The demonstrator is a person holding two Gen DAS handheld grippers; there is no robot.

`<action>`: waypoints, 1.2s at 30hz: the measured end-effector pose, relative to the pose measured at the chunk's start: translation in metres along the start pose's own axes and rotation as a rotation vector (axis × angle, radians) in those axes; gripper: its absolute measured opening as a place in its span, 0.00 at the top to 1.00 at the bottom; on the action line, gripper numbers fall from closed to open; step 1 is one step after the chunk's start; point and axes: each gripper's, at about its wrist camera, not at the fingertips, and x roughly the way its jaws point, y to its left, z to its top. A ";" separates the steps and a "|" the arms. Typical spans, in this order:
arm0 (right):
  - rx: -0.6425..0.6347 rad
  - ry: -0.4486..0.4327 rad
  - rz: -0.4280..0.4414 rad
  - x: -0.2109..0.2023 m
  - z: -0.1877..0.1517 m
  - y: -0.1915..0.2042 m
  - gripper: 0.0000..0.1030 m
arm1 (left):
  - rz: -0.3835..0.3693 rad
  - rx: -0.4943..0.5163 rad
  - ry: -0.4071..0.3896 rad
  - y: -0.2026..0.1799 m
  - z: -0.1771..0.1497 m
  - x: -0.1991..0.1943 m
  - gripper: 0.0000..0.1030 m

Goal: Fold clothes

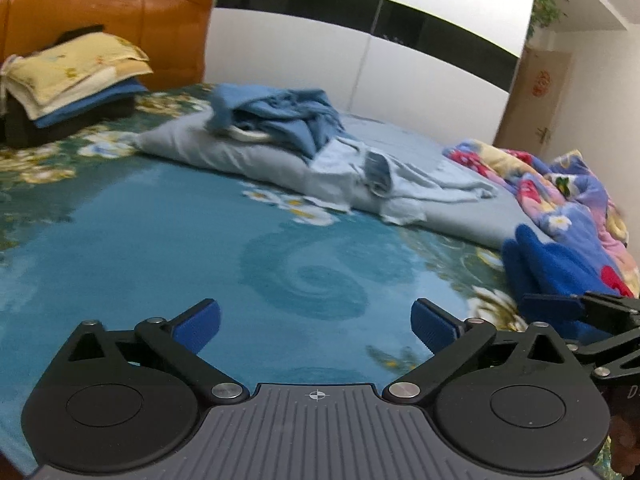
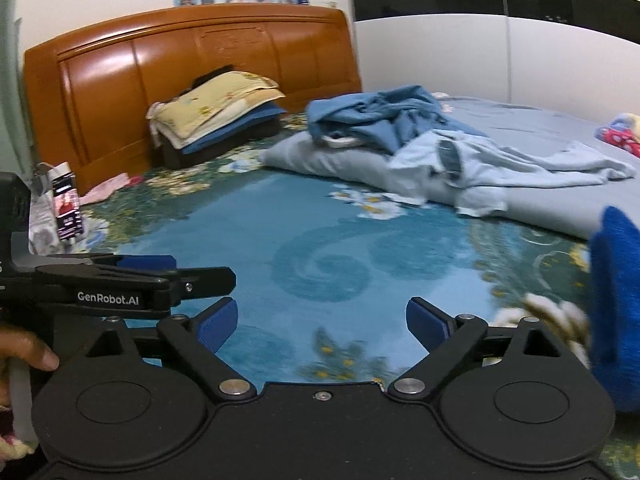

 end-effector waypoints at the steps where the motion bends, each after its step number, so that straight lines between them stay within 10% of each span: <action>1: -0.003 0.002 0.008 0.003 0.001 0.005 0.11 | 0.006 -0.008 -0.002 0.006 0.001 -0.003 0.00; 36: -0.086 0.064 0.182 0.088 0.010 0.155 0.06 | 0.232 -0.138 -0.023 0.147 -0.019 -0.063 0.00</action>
